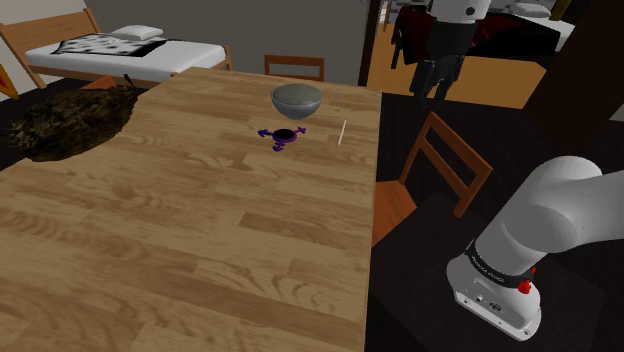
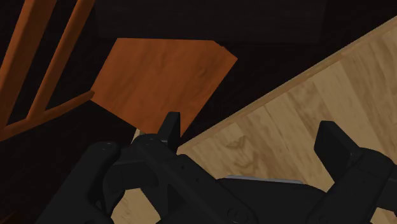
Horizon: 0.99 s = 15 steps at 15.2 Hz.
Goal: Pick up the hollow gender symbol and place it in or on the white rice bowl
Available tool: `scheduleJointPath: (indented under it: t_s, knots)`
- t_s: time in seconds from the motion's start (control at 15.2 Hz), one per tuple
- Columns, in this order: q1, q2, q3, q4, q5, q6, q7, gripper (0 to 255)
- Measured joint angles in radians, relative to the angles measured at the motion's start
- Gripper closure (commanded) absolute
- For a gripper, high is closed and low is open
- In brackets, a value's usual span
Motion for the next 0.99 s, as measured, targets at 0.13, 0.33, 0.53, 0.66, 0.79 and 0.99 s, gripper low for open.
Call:
scheduleJointPath:
  t_s: [0.13,0.33,0.53,0.66,0.79,0.99]
  knots:
    - [0.0,0.007,0.008,-0.004,0.005,0.014,0.012,0]
    - [-0.002,0.064,0.059,-0.005,0.035,0.092,0.082,0]
    - [-0.01,0.132,0.107,-0.006,0.055,0.185,0.153,0]
    - [-0.017,0.189,0.142,-0.003,0.064,0.254,0.203,0]
    - [-0.023,0.251,0.181,0.025,0.07,0.306,0.262,0]
    - [-0.035,0.339,0.234,0.049,0.069,0.393,0.348,0]
